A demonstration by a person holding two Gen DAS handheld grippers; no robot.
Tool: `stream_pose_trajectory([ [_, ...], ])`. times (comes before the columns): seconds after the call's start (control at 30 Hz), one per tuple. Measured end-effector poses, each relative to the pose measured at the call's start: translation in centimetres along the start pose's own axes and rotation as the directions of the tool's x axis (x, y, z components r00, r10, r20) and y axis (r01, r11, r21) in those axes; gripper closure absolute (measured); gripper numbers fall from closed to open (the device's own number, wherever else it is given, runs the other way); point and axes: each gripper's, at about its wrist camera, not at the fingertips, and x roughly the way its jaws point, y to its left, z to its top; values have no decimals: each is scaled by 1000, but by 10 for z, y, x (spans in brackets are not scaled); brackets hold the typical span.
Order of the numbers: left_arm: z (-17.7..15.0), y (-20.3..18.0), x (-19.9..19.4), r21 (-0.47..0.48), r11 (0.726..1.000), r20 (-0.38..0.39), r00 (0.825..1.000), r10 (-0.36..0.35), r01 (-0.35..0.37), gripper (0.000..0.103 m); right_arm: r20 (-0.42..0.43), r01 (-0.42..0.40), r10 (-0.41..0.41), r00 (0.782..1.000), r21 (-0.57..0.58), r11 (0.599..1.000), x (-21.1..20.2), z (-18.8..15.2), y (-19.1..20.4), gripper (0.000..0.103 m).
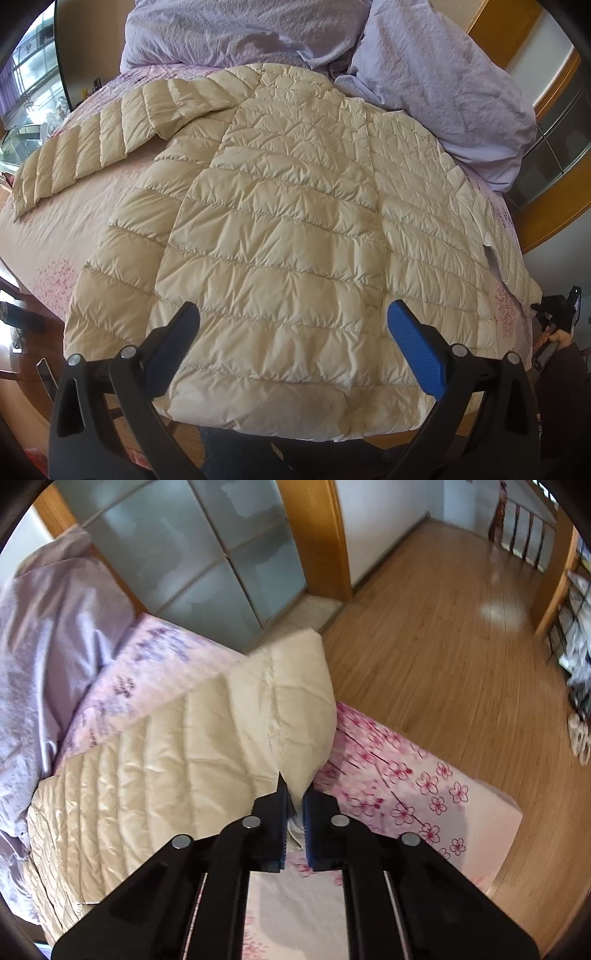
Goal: Fold large clothes
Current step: 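Lift the sleeve with the right tool and lay it across the jacket back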
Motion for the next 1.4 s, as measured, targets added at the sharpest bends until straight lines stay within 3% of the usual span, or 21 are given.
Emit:
stream_pose_trajectory([
  [0.17,8,17,0,17,999,-4,999,-40,40,2,92,-92,105,990,-136,986,-45,-12,70,97],
  [0.3,16,35,-2,30,998,9,998,-55,55,2,83,-217,246,966,-258,941,-75,-45,144,98],
  [0.5,30,74,-9,26,1000,53,999,11,-13,2,-47,-374,393,918,-434,820,-96,-129,274,98],
  [0.67,45,108,-9,-3,997,67,995,78,-78,2,-190,-464,430,882,-500,731,-98,-205,356,98],
  [0.93,63,157,-21,-47,989,129,980,148,-143,2,-363,-532,389,847,-545,648,-90,-310,428,98],
  [1.07,68,187,-23,-115,983,131,979,158,-144,2,-432,-551,347,832,-577,603,-86,-336,437,96],
  [1.17,73,212,-24,-166,969,127,970,207,-185,2,-453,-570,349,820,-585,577,-95,-339,440,81],
  [1.23,78,231,-25,-201,960,131,966,222,-194,2,-414,-596,429,803,-562,574,-109,-325,432,71],
  [1.3,81,249,-26,-237,950,128,963,236,-201,2,-333,-566,462,822,-561,604,-117,-311,425,60],
  [1.4,86,279,-26,-292,931,114,958,263,-220,2,-260,-455,375,890,-578,678,-104,-301,423,60],
])
